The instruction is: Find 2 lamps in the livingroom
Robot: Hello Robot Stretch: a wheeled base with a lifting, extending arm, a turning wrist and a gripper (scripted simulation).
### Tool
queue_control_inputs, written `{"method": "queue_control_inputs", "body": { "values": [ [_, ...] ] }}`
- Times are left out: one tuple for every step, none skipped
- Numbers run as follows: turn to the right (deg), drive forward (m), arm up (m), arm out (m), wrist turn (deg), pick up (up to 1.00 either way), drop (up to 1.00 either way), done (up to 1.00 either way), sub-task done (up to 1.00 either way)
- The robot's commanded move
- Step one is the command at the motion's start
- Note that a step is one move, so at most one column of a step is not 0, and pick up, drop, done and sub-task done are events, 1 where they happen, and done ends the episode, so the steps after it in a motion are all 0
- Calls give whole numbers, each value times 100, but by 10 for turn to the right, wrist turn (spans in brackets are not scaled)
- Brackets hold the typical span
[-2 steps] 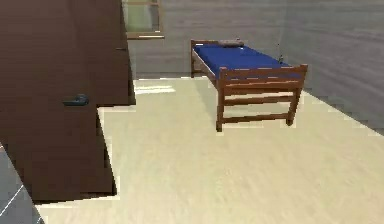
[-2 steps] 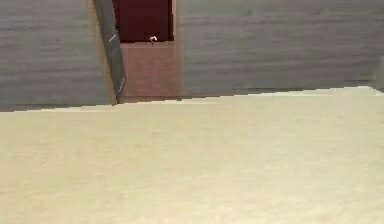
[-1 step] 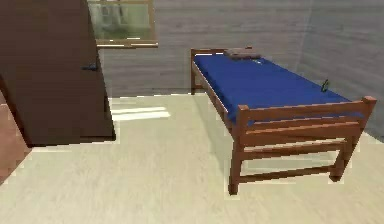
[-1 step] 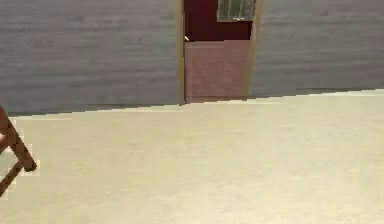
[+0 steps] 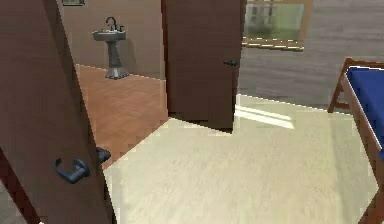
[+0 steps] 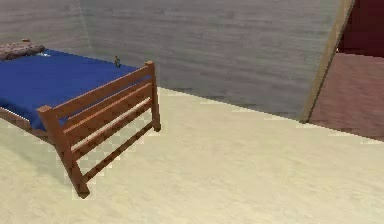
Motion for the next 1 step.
{"method": "queue_control_inputs", "body": {
  "values": [
    [0,5,0,0,0,0,0,0,0]
  ]
}}
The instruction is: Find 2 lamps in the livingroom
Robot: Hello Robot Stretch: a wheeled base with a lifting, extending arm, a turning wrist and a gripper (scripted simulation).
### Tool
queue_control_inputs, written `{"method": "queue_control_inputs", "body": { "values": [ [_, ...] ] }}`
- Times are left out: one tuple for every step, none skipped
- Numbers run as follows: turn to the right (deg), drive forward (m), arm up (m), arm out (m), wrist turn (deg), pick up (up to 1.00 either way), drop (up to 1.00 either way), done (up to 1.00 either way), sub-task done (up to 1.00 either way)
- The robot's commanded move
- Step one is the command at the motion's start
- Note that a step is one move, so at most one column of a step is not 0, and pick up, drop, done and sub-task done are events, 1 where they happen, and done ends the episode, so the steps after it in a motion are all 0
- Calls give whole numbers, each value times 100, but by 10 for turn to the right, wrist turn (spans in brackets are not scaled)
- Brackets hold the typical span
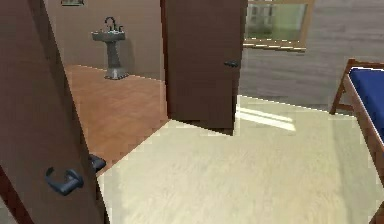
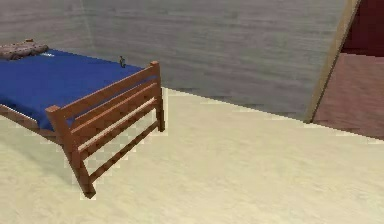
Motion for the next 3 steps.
{"method": "queue_control_inputs", "body": {
  "values": [
    [390,0,0,0,0,0,0,0,0],
    [0,75,0,0,0,0,0,0,0],
    [-450,0,0,0,0,0,0,0,0]
  ]
}}
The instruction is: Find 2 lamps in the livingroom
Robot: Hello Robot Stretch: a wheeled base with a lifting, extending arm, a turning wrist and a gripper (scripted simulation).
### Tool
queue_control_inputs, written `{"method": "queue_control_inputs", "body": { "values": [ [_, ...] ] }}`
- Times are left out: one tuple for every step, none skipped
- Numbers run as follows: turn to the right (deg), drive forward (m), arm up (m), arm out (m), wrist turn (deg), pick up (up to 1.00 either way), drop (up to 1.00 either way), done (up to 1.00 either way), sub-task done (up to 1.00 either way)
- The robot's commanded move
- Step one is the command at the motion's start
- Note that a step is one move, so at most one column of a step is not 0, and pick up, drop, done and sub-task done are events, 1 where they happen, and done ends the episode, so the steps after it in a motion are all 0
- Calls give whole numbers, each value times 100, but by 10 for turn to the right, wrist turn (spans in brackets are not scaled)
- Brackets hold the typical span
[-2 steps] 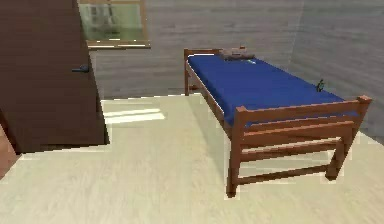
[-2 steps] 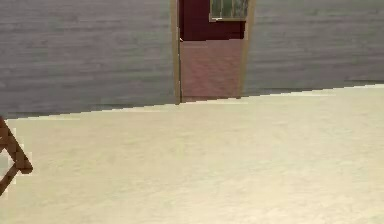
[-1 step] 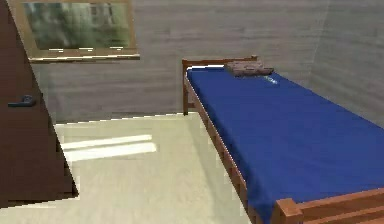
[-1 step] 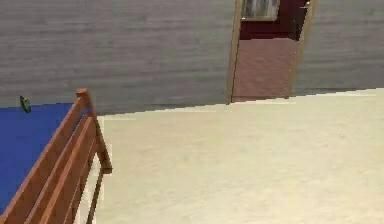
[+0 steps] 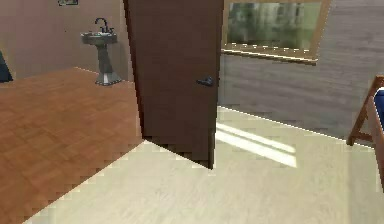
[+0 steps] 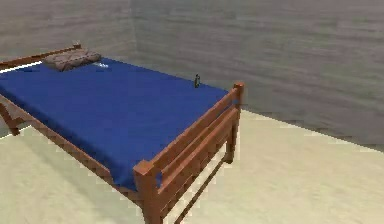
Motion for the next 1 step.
{"method": "queue_control_inputs", "body": {
  "values": [
    [-240,0,0,0,0,0,0,0,0]
  ]
}}
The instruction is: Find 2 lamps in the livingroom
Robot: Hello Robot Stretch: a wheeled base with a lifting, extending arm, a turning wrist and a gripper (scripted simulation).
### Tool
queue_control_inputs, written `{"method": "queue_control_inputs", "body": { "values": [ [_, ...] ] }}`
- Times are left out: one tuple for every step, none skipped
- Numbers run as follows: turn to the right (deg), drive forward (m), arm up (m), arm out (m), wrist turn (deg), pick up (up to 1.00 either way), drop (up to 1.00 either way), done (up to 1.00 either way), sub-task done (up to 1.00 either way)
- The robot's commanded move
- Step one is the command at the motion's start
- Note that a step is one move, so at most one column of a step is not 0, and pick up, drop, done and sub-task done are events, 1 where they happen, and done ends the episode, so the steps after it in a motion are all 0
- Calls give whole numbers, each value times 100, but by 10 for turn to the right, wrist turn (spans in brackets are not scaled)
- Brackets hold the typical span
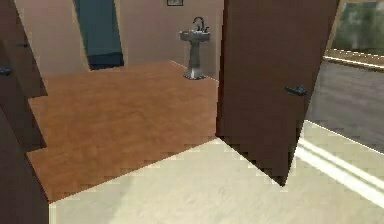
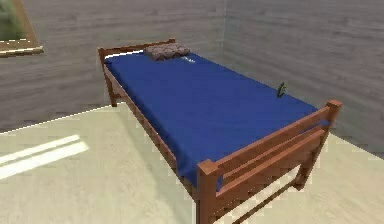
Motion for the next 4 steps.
{"method": "queue_control_inputs", "body": {
  "values": [
    [0,55,0,0,0,0,0,0,0],
    [-390,0,0,0,0,0,0,0,0],
    [0,100,0,0,0,0,0,0,0],
    [-30,0,0,0,0,0,0,0,0]
  ]
}}
